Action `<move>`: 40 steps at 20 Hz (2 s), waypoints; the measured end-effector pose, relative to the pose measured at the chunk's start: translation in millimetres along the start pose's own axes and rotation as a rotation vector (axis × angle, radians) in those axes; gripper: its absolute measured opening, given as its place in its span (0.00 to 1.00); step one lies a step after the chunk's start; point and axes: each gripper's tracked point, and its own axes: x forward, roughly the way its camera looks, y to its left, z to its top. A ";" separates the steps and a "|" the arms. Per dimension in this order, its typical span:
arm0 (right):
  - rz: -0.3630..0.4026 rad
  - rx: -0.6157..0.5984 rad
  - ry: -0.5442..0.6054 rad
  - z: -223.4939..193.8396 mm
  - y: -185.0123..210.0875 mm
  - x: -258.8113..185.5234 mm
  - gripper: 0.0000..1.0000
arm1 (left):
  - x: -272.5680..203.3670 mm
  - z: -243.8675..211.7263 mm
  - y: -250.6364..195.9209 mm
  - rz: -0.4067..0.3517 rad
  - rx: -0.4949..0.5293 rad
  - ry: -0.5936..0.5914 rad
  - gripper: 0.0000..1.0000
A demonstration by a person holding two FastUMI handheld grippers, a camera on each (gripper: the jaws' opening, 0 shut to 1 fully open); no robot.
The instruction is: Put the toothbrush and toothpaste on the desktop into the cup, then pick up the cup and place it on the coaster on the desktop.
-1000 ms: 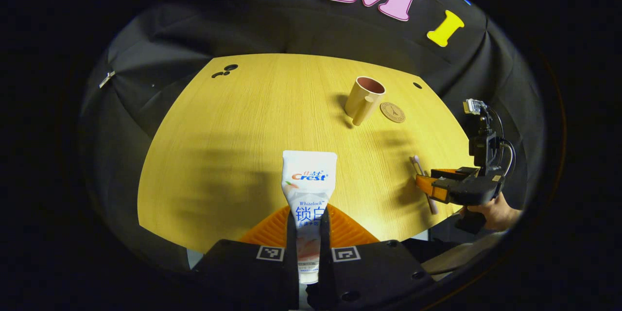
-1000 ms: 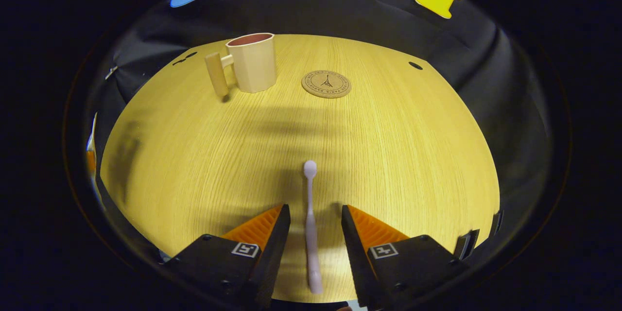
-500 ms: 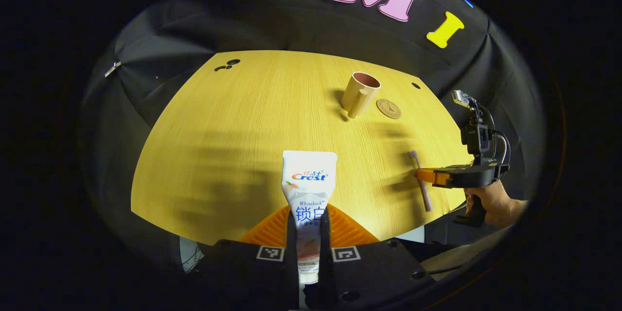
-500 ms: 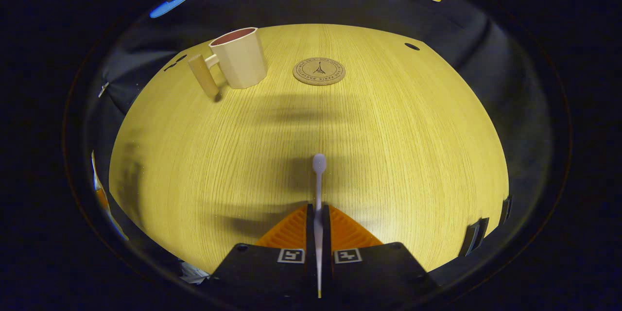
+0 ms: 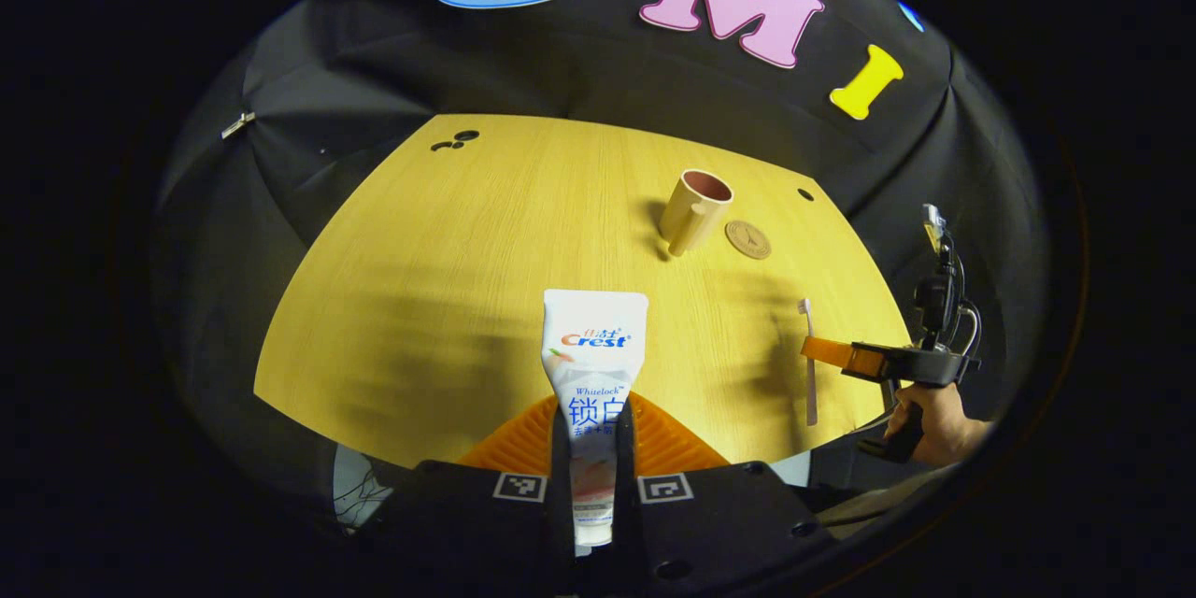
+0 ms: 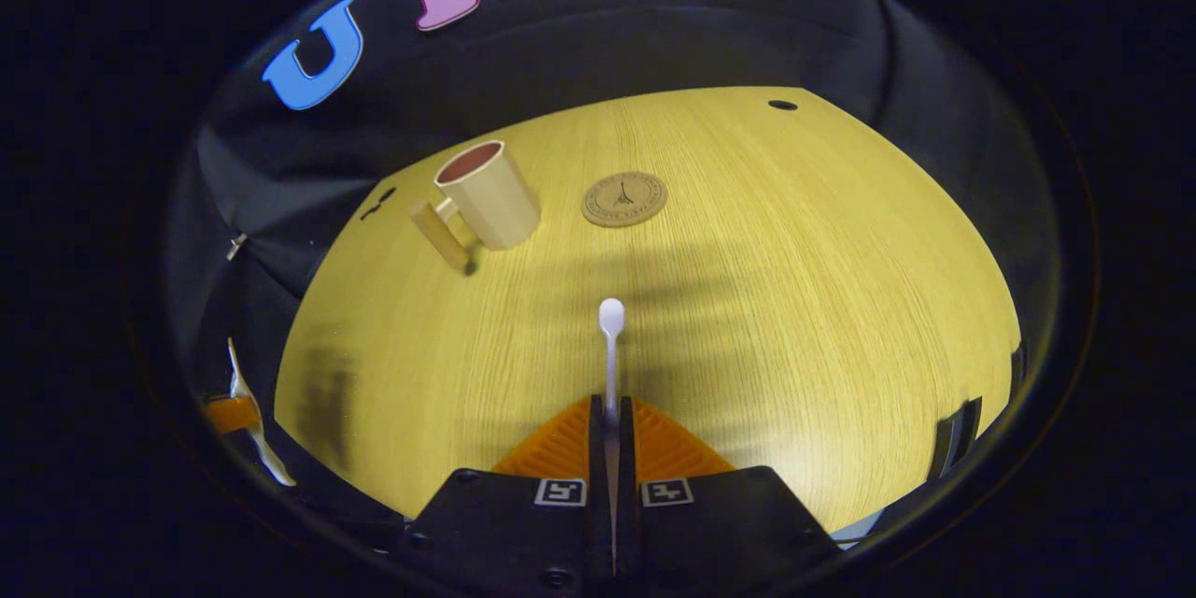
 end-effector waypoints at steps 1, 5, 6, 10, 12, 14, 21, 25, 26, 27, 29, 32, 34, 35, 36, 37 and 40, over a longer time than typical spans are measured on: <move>0.020 -0.007 -0.028 7.9 2.8 -6.6 0.07 | 1.3 8.2 -5.8 -0.011 0.002 -0.018 0.21; 0.098 -0.040 -0.120 41.4 17.0 -32.0 0.06 | -2.2 55.1 -37.9 -0.084 -0.010 -0.123 0.21; 0.113 -0.050 -0.140 49.3 20.4 -39.1 0.06 | -2.5 70.4 -46.5 -0.103 -0.016 -0.152 0.20; 0.185 -0.077 -0.214 79.1 35.6 -66.3 0.06 | 2.0 126.7 -79.4 -0.171 0.001 -0.279 0.21; 0.223 -0.074 -0.246 92.1 43.2 -76.5 0.06 | 4.0 157.4 -96.7 -0.206 0.030 -0.355 0.21; 0.264 -0.059 -0.272 101.9 47.2 -85.7 0.06 | 7.2 186.2 -112.8 -0.241 0.051 -0.431 0.20; 0.502 0.129 -0.412 160.6 53.1 -143.6 0.06 | 44.0 263.0 -158.0 -0.315 0.075 -0.603 0.20; 0.545 0.156 -0.477 191.9 35.6 -167.6 0.06 | 77.5 295.0 -175.5 -0.338 0.067 -0.656 0.20; 0.562 0.175 -0.483 196.8 33.0 -172.4 0.06 | 85.7 303.2 -178.3 -0.344 0.045 -0.673 0.20; 0.584 0.202 -0.491 201.5 28.9 -178.1 0.06 | 97.1 308.5 -177.4 -0.341 0.024 -0.680 0.20; 0.625 0.249 -0.501 207.7 22.7 -185.9 0.06 | 123.1 312.3 -172.3 -0.312 -0.001 -0.668 0.20; 0.655 0.298 -0.529 214.9 10.0 -195.2 0.06 | 158.5 309.7 -163.3 -0.259 -0.010 -0.627 0.20; 0.641 0.312 -0.536 215.3 -1.0 -193.6 0.06 | 176.8 304.0 -162.6 -0.250 -0.010 -0.608 0.20; 0.639 0.320 -0.537 215.9 -5.7 -195.2 0.06 | 185.4 301.7 -161.4 -0.240 -0.011 -0.599 0.20; 0.633 0.324 -0.540 217.0 -10.1 -195.2 0.06 | 193.3 300.2 -159.9 -0.229 -0.010 -0.592 0.21; 0.628 0.324 -0.539 216.4 -13.2 -194.4 0.06 | 201.9 296.3 -158.5 -0.213 -0.007 -0.584 0.20; 0.623 0.332 -0.533 215.5 -18.9 -193.8 0.06 | 221.4 286.8 -155.4 -0.189 -0.005 -0.550 0.20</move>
